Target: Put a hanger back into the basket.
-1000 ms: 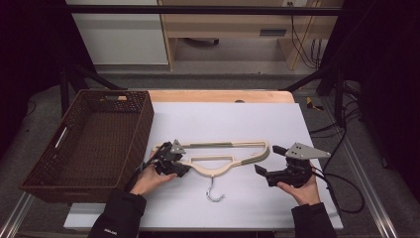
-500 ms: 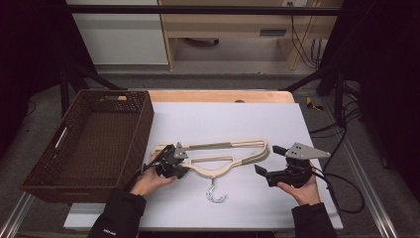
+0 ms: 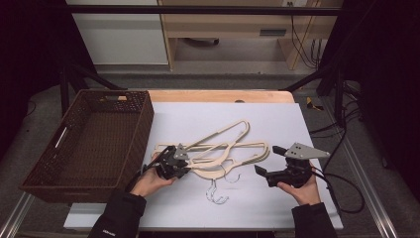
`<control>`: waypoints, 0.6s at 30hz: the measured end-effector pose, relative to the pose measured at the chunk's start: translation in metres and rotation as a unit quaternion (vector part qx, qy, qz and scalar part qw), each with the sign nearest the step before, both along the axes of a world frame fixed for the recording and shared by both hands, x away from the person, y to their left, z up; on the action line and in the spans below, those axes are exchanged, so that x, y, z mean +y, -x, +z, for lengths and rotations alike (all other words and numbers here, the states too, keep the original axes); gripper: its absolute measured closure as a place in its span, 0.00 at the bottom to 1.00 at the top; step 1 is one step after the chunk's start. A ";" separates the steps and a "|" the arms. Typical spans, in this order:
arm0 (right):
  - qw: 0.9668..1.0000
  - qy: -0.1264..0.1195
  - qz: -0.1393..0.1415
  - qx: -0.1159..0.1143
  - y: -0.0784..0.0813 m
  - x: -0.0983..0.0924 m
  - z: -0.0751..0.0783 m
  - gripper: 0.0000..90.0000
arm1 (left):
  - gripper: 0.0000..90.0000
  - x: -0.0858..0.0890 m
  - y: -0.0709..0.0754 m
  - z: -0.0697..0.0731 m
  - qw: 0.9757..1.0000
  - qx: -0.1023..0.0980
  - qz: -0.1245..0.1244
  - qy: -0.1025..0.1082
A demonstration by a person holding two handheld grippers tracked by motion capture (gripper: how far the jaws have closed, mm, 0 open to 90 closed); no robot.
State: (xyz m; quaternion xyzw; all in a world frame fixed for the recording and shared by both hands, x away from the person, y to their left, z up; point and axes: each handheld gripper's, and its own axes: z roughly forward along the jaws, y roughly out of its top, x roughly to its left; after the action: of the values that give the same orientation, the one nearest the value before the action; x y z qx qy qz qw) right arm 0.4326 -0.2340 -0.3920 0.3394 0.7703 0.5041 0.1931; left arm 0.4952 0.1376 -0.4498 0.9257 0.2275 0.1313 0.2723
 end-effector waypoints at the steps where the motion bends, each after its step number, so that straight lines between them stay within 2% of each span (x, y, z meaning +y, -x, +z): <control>1: 1.000 0.001 -0.001 -0.001 0.000 0.000 0.000 0.08 | 0.86 -0.002 0.000 -0.002 1.000 0.002 -0.006 -0.013; 4: 1.000 0.002 -0.001 0.000 0.000 0.001 -0.001 0.07 | 0.87 -0.002 0.000 -0.001 1.000 0.000 -0.005 -0.013; 6: 1.000 0.002 0.000 0.000 0.000 0.001 -0.001 0.08 | 0.87 -0.001 0.000 -0.001 1.000 0.008 -0.002 -0.005; 10: 1.000 0.004 0.001 0.001 0.000 0.001 -0.001 0.08 | 0.86 0.000 0.000 0.000 1.000 0.014 -0.001 -0.005; 11: 1.000 0.004 0.001 0.000 0.000 0.001 -0.001 0.08 | 0.86 0.001 0.001 0.000 1.000 0.022 0.002 -0.006; 13: 1.000 0.003 0.001 0.001 0.000 0.001 -0.001 0.08 | 0.79 0.002 0.001 0.001 1.000 0.022 0.004 -0.011; 16: 1.000 0.002 0.001 0.000 0.000 0.001 -0.001 0.08 | 0.75 0.006 0.006 0.006 1.000 0.020 0.009 -0.021; 18: 1.000 0.001 0.001 0.001 0.000 0.001 -0.001 0.08 | 0.72 0.010 0.010 0.011 1.000 0.019 0.017 -0.016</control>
State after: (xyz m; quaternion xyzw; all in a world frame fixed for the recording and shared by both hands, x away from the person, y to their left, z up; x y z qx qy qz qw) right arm 0.4327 -0.2330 -0.3927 0.3385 0.7714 0.5033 0.1924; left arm 0.4850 0.1476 -0.4386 0.9282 0.2460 0.1220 0.2510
